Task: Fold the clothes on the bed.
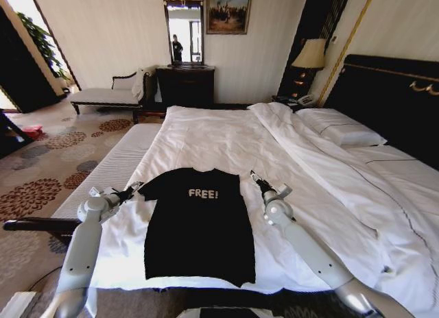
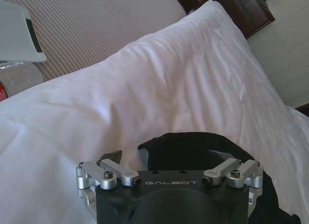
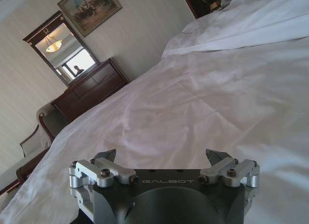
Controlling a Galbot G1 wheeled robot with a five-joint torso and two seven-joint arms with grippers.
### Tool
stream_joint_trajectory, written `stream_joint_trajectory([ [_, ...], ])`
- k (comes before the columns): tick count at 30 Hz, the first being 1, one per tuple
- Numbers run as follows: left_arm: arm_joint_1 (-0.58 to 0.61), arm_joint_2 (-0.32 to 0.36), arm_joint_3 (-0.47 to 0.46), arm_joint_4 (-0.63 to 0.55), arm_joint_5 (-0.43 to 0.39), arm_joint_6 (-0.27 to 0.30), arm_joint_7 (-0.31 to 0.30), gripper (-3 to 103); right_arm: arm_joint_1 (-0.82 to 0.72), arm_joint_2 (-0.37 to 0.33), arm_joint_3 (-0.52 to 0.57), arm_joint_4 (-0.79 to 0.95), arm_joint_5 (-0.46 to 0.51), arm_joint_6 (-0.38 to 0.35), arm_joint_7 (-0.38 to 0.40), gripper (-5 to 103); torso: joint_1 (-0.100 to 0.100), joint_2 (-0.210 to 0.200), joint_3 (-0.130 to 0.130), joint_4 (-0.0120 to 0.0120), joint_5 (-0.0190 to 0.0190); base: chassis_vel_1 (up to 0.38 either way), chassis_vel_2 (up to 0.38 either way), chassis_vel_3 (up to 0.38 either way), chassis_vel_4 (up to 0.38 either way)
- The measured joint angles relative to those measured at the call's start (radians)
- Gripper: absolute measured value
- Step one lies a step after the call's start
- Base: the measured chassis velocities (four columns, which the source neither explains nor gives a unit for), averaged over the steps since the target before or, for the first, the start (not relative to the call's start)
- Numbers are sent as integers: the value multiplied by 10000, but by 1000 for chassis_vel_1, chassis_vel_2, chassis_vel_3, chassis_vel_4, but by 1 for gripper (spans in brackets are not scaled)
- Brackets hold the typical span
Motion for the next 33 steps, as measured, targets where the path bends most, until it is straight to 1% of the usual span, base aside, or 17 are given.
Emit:
stream_joint_trajectory([
  [3, -113, -7, 18, 176, 40, -3, 80, 100, 50, 2, -29, -69, -6, 0, 0, 100, 0, 0, 1, 0, 1, 0, 0, 0, 0],
  [4, -156, -16, 45, 256, 76, -5, 116, 102, 64, 10, -40, -109, -19, 0, 0, 100, 0, -1, 1, 0, 2, 0, 0, 0, 0],
  [6, -232, -57, 137, 428, 248, -10, 214, 95, 69, 28, -58, -158, -39, 1, -2, 100, 0, 0, 1, -1, 1, 0, 0, 0, 0],
  [7, -232, -57, 137, 428, 248, -10, 214, 95, 69, 28, -58, -158, -39, 1, -2, 100, 0, 0, 1, -1, 1, 0, 0, 0, 0],
  [9, -279, -114, 206, 557, 455, -42, 324, 84, 70, 38, -66, -173, -53, 5, -3, 100, 0, -1, 1, -1, 0, 0, 0, 0, 0],
  [11, -296, -136, 223, 596, 534, -61, 382, 84, 73, 38, -66, -173, -53, 8, -3, 100, 0, 0, 1, -1, 0, 0, 0, 0, 0],
  [15, -364, -198, 274, 683, 833, -191, 627, 62, 73, 3, -47, -178, -53, 13, -7, 100, 0, 0, 1, -2, 0, 0, 0, 0, 0],
  [17, -374, -205, 275, 689, 862, -216, 666, 62, 68, -3, -40, -179, -54, 14, -10, 100, 0, 0, 0, -2, 0, 0, 0, 0, 0],
  [22, -410, -234, 264, 680, 1021, -395, 896, 35, 8, 1, -29, -193, -96, 24, -21, 100, 0, -1, 1, -2, -1, 0, 0, 0, 0],
  [24, -404, -233, 251, 653, 1110, -454, 986, 35, 4, 8, -29, -205, -116, 25, -21, 100, 0, -1, 1, -2, 0, 0, 0, 0, 0],
  [27, -331, -195, 168, 529, 1269, -591, 1213, 19, -8, 21, -29, -242, -165, 33, -26, 100, 0, 0, 1, -2, 0, 0, 0, 0, 0],
  [29, -326, -185, 149, 519, 1269, -610, 1234, 19, -8, 22, -29, -246, -169, 34, -28, 100, 0, 0, 0, -1, 0, 0, 0, 0, 0],
  [30, -323, -168, 123, 502, 1270, -638, 1264, 14, -8, 23, -29, -253, -175, 36, -29, 100, 0, 0, 0, -1, 0, 0, 0, 0, 0],
  [31, -320, -152, 103, 486, 1270, -680, 1313, 3, -8, 25, -31, -264, -183, 37, -31, 100, 0, 0, 0, 0, 0, 0, 0, 0, 0],
  [33, -319, -146, 104, 471, 1333, -782, 1568, 2, -8, 39, -37, -283, -206, 39, -32, 100, 0, 0, 1, -1, 0, 0, 0, 0, 0],
])
